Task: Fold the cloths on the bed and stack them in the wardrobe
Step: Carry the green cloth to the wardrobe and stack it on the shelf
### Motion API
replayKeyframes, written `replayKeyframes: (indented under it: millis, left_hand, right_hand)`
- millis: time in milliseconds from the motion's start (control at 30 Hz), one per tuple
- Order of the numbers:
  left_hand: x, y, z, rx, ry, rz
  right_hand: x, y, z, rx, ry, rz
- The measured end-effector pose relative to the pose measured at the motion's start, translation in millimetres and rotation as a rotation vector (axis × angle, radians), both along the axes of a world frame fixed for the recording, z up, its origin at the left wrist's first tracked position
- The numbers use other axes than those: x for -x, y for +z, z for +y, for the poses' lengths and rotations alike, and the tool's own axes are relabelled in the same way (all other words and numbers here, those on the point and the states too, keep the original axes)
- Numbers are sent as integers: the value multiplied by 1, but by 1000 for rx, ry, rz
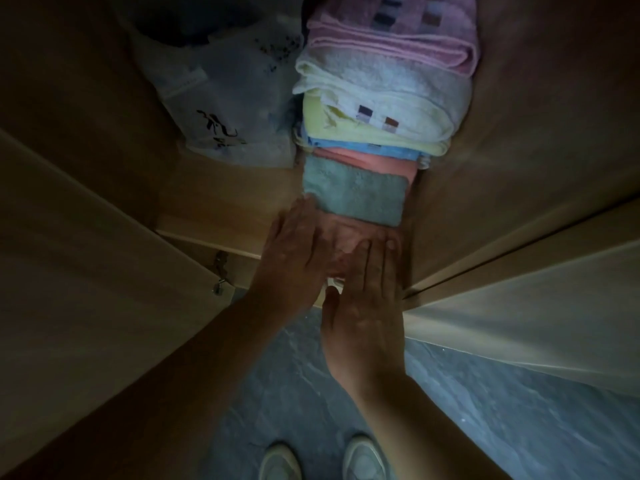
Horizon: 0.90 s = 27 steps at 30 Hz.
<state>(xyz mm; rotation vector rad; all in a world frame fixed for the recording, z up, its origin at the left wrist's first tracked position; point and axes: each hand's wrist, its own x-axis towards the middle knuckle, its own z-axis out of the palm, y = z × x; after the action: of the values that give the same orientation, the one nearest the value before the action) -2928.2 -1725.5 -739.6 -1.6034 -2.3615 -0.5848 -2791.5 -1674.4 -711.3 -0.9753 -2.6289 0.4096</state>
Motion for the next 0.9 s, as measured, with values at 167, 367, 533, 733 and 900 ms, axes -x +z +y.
replayKeyframes:
  millis: [167,367,533,733,900]
  left_hand:
    - [-9,6,4,16,-63,79]
    - [-2,15,2,-105,112,-398]
    - [1,41,25,-311,297,-1070]
    - [11,71,59,-315,366,-1560]
    - [7,75,74,-504,420,-1653]
  right_hand:
    - [-4,4,5,-39,-17,-9]
    - [-3,6,3,-45,-31,14]
    - [3,16,3,-45,2,96]
    - [19,17,15,-53,-24,19]
    - [31,5,29,-82,-52,-56]
